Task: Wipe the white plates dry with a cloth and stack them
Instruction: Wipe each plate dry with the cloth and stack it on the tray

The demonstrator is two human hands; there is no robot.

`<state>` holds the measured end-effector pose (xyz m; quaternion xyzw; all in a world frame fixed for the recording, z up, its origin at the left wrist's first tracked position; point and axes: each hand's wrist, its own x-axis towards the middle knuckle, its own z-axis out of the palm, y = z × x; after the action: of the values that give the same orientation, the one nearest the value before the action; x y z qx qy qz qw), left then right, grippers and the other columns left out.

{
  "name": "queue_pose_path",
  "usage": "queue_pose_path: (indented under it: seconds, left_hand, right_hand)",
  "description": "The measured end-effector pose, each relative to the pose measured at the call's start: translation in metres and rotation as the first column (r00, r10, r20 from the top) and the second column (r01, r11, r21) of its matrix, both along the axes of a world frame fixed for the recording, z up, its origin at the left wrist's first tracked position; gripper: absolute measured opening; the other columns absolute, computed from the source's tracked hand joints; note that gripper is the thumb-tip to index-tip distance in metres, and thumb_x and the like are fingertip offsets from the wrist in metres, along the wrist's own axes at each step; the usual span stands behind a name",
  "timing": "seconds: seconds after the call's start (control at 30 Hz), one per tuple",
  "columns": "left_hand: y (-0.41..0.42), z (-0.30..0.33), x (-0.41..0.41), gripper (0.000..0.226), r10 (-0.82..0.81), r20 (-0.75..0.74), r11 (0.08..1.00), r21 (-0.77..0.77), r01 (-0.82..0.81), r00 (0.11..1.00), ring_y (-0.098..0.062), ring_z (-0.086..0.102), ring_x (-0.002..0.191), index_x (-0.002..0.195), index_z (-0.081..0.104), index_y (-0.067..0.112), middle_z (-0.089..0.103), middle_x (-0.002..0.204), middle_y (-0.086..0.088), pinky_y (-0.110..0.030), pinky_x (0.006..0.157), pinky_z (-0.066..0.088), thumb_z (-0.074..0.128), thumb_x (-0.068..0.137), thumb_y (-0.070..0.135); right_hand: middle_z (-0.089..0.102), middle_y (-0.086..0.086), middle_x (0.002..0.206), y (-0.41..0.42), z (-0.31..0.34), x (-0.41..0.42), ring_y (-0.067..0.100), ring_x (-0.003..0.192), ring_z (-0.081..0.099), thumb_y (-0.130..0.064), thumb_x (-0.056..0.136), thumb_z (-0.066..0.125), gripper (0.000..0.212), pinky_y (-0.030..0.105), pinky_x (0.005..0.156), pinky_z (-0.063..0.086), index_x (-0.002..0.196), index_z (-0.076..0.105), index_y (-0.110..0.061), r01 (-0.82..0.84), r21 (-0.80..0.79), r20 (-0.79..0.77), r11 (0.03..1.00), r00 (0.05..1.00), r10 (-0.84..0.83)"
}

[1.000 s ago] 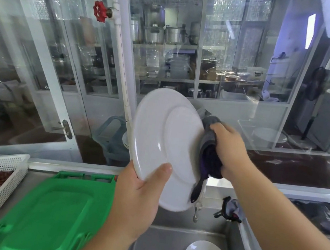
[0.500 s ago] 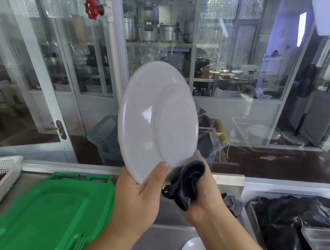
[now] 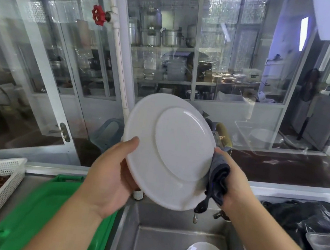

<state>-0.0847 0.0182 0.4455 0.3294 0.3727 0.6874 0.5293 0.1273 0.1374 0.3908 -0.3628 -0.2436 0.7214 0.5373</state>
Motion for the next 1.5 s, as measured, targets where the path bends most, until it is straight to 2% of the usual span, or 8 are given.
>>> queue_pose_path:
  seconds: [0.1, 0.3, 0.53, 0.7, 0.87, 1.17, 1.37, 1.5]
  left_hand:
    - [0.003, 0.005, -0.012, 0.041, -0.080, -0.079, 0.990, -0.125, 0.070, 0.994, -0.031, 0.078, 0.108, 0.118, 0.080, 0.012, 0.078, 0.124, -0.016, -0.045, 0.082, 0.067, 0.071, 0.080, 0.025]
    - [0.009, -0.010, -0.010, 0.030, -0.115, -0.156, 0.992, -0.067, 0.106, 0.981, -0.035, 0.077, 0.107, 0.108, 0.085, 0.020, 0.078, 0.121, -0.019, -0.048, 0.080, 0.066, 0.075, 0.079, 0.017]
    - [0.011, -0.024, 0.012, 0.028, -0.016, -0.184, 0.998, 0.051, 0.026, 0.983, -0.025, 0.079, 0.105, 0.105, 0.085, 0.032, 0.081, 0.116, -0.009, -0.035, 0.075, 0.065, 0.069, 0.084, 0.022]
    - [0.017, -0.041, 0.024, 0.029, 0.103, -0.238, 0.986, 0.154, -0.067, 0.966, -0.019, 0.077, 0.110, 0.109, 0.084, 0.035, 0.081, 0.118, -0.004, -0.028, 0.081, 0.062, 0.076, 0.083, 0.024]
    - [0.025, -0.052, 0.030, 0.032, 0.248, -0.397, 0.958, 0.233, -0.165, 0.884, -0.018, 0.074, 0.117, 0.117, 0.079, 0.043, 0.080, 0.120, 0.006, -0.050, 0.104, 0.054, 0.072, 0.086, 0.046]
    - [0.023, -0.054, 0.032, 0.025, 0.275, -0.547, 0.953, 0.262, -0.150, 0.791, -0.004, 0.076, 0.104, 0.109, 0.080, 0.048, 0.082, 0.107, 0.014, -0.014, 0.079, 0.058, 0.064, 0.089, 0.047]
    - [0.021, -0.058, 0.028, 0.036, 0.178, -0.453, 0.967, 0.245, -0.070, 0.874, -0.024, 0.071, 0.124, 0.128, 0.077, 0.030, 0.078, 0.127, -0.002, -0.052, 0.111, 0.050, 0.069, 0.094, 0.042]
    - [0.022, -0.062, 0.022, 0.037, 0.217, -0.450, 0.963, 0.244, -0.115, 0.866, -0.026, 0.071, 0.123, 0.125, 0.078, 0.032, 0.079, 0.125, -0.001, -0.061, 0.111, 0.049, 0.072, 0.092, 0.047]
  right_hand:
    - [0.079, 0.020, 0.106, 0.009, 0.006, 0.016, 0.038, 0.087, 0.079, -0.038, 0.069, 0.092, 0.055, 0.046, 0.067, 0.063, 0.117, 0.078, -0.015, -0.006, 0.063, 0.155, 0.998, 0.988, -0.004]
    - [0.077, 0.022, 0.113, 0.020, 0.014, 0.028, 0.042, 0.101, 0.075, -0.036, 0.077, 0.088, 0.052, 0.058, 0.090, 0.061, 0.123, 0.075, -0.015, -0.023, 0.127, 0.253, 0.992, 0.967, -0.010]
    - [0.081, 0.006, 0.087, 0.005, 0.009, 0.014, 0.021, 0.072, 0.078, -0.039, 0.092, 0.075, 0.023, 0.033, 0.055, 0.062, 0.105, 0.078, -0.020, 0.186, 0.138, 0.237, 0.973, 0.947, -0.215]
    - [0.078, -0.008, 0.095, -0.023, 0.000, -0.004, 0.024, 0.098, 0.075, -0.058, 0.079, 0.061, 0.026, 0.053, 0.095, 0.059, 0.099, 0.073, -0.046, 0.197, 0.215, 0.363, 0.957, 0.893, -0.266]
    - [0.074, -0.022, 0.098, -0.063, -0.006, -0.032, 0.001, 0.098, 0.069, -0.053, 0.091, 0.054, 0.014, 0.047, 0.101, 0.054, 0.096, 0.065, -0.061, 0.173, 0.338, 0.400, 0.925, 0.863, -0.307]
    - [0.046, -0.011, 0.159, -0.094, -0.001, -0.046, 0.004, 0.152, 0.032, -0.048, 0.098, 0.042, 0.062, 0.034, 0.126, 0.027, 0.153, 0.050, -0.021, -0.262, 0.740, 0.624, 0.620, 0.612, -0.486]
    - [0.048, -0.012, 0.157, -0.049, 0.044, -0.026, -0.007, 0.147, 0.033, -0.027, 0.100, 0.056, 0.053, 0.011, 0.121, 0.020, 0.152, 0.052, -0.019, -0.555, 0.713, 0.701, 0.428, 0.570, -0.429]
    - [0.052, -0.009, 0.154, -0.024, 0.057, -0.029, -0.006, 0.142, 0.037, -0.015, 0.103, 0.061, 0.051, 0.004, 0.115, 0.022, 0.153, 0.052, -0.017, -0.526, 0.718, 0.696, 0.456, 0.542, -0.470]
